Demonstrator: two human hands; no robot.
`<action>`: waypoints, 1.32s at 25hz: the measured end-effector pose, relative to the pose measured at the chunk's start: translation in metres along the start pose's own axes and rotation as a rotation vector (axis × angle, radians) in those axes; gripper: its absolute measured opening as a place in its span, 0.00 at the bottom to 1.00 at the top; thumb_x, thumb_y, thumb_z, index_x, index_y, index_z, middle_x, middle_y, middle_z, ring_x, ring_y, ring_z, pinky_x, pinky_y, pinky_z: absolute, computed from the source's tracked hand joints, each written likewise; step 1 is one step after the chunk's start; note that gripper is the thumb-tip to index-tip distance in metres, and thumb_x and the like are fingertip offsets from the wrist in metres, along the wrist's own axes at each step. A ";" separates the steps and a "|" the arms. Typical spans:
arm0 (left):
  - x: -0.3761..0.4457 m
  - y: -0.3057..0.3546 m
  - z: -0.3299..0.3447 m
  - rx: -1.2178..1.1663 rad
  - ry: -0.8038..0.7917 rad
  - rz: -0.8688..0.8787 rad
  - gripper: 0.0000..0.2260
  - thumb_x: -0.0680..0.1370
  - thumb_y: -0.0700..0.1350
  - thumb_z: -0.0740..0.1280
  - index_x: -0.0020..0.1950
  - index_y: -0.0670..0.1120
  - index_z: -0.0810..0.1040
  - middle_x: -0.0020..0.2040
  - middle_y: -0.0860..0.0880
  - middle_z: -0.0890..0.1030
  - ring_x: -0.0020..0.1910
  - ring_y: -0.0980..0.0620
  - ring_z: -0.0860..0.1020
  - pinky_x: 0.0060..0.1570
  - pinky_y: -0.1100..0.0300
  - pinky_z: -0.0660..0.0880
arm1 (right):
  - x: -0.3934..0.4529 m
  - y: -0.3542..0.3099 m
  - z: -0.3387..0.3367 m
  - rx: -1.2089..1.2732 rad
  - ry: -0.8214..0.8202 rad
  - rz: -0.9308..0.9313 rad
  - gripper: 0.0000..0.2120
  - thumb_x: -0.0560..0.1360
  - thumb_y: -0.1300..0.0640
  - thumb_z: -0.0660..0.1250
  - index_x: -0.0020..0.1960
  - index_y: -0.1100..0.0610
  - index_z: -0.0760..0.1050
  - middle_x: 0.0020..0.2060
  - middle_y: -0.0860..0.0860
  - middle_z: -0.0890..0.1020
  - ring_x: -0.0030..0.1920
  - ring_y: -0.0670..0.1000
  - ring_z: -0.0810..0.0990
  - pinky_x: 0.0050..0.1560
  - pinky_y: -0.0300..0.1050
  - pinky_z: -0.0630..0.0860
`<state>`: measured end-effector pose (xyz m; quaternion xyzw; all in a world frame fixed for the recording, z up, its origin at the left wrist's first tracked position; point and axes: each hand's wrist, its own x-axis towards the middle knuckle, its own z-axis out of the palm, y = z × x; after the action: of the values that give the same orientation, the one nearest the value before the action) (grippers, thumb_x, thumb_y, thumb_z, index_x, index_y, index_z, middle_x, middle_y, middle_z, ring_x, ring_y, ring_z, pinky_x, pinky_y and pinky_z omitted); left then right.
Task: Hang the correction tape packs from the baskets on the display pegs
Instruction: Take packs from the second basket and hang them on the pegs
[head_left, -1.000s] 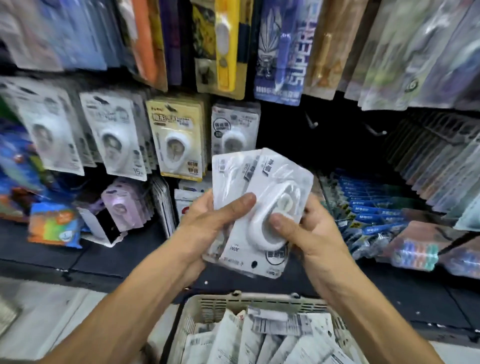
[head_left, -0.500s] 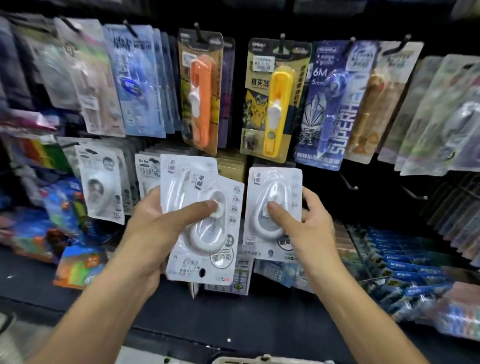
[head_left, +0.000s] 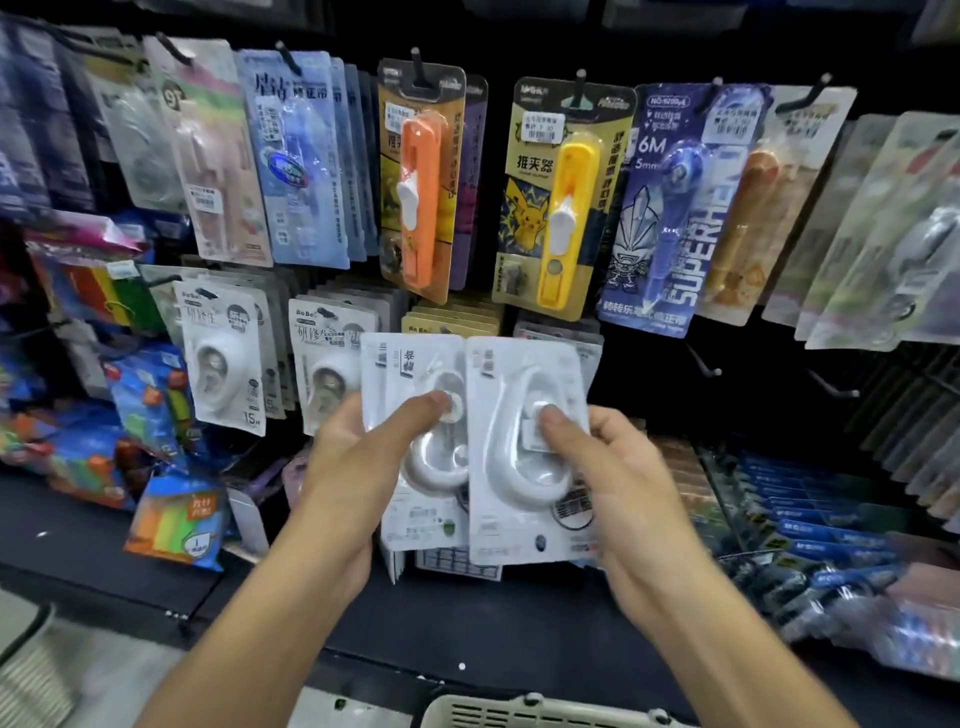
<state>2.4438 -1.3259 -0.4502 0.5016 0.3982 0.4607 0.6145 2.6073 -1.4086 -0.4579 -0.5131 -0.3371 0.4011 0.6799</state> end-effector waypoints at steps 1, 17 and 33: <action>-0.004 -0.003 0.005 -0.035 -0.053 -0.052 0.21 0.67 0.58 0.77 0.59 0.56 0.83 0.54 0.51 0.87 0.54 0.46 0.85 0.62 0.38 0.77 | -0.003 0.004 0.006 -0.029 0.028 0.026 0.23 0.64 0.40 0.77 0.50 0.55 0.78 0.42 0.49 0.88 0.40 0.46 0.86 0.41 0.44 0.80; -0.021 -0.018 0.022 1.370 -0.380 0.749 0.28 0.63 0.56 0.72 0.62 0.60 0.69 0.54 0.57 0.79 0.53 0.51 0.79 0.47 0.58 0.72 | 0.004 0.001 -0.033 -1.775 -0.423 -0.633 0.44 0.67 0.39 0.71 0.78 0.49 0.57 0.68 0.46 0.72 0.66 0.51 0.71 0.69 0.47 0.63; -0.001 -0.031 0.034 -0.411 -0.310 -0.232 0.25 0.69 0.49 0.78 0.66 0.48 0.81 0.62 0.42 0.84 0.60 0.39 0.83 0.54 0.39 0.81 | -0.003 0.014 -0.013 0.068 -0.152 -0.145 0.19 0.76 0.49 0.70 0.66 0.54 0.78 0.56 0.49 0.86 0.55 0.49 0.86 0.47 0.34 0.80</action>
<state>2.4806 -1.3379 -0.4747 0.3821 0.2522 0.3762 0.8055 2.6142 -1.4149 -0.4746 -0.4322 -0.4100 0.3998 0.6966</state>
